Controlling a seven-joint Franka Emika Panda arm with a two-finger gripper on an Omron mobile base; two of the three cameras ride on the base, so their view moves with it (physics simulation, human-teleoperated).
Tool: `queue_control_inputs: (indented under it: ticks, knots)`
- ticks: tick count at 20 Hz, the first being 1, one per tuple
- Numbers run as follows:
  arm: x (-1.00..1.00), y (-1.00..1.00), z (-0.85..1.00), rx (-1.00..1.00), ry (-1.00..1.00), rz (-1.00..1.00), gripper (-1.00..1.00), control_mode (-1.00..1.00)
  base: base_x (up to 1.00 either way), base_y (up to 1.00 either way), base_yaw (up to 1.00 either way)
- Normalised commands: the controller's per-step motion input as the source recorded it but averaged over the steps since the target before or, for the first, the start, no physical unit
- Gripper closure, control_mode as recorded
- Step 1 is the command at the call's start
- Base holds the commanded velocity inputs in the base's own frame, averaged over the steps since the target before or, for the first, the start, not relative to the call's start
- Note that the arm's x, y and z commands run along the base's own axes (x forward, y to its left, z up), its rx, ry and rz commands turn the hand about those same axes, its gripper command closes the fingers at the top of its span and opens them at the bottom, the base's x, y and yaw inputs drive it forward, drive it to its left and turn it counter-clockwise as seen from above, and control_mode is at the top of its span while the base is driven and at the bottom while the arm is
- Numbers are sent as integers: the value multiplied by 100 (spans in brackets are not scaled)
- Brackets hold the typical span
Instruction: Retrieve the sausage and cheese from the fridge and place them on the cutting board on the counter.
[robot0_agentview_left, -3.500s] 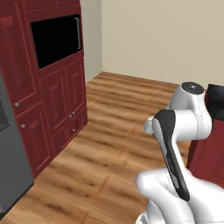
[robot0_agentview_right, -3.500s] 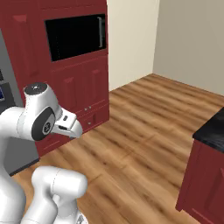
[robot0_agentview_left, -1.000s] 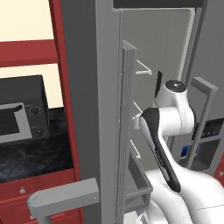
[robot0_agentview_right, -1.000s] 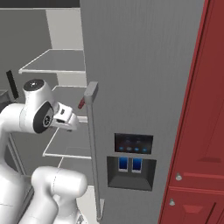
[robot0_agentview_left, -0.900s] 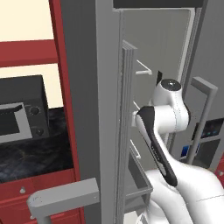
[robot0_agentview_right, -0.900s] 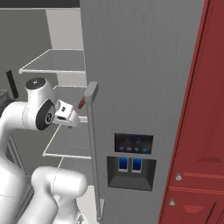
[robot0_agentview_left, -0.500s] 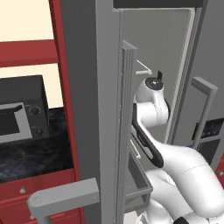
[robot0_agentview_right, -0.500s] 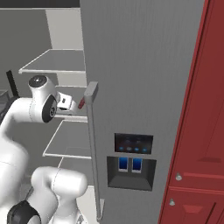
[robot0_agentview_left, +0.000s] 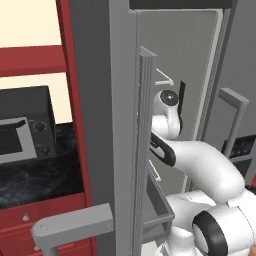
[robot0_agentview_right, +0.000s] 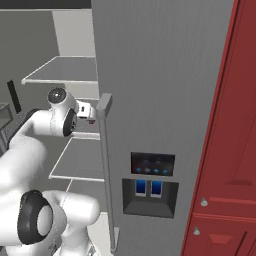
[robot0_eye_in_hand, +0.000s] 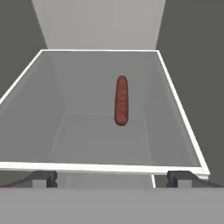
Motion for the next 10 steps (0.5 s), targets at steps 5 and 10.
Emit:
queue_control_inputs:
  ticks: [5,10]
  knots:
    - [67,4,-18,-3,-5,1,-100,-100,0,0,0]
    - [61,0,-27,-2,0,0,-100,-100,0,0,0]
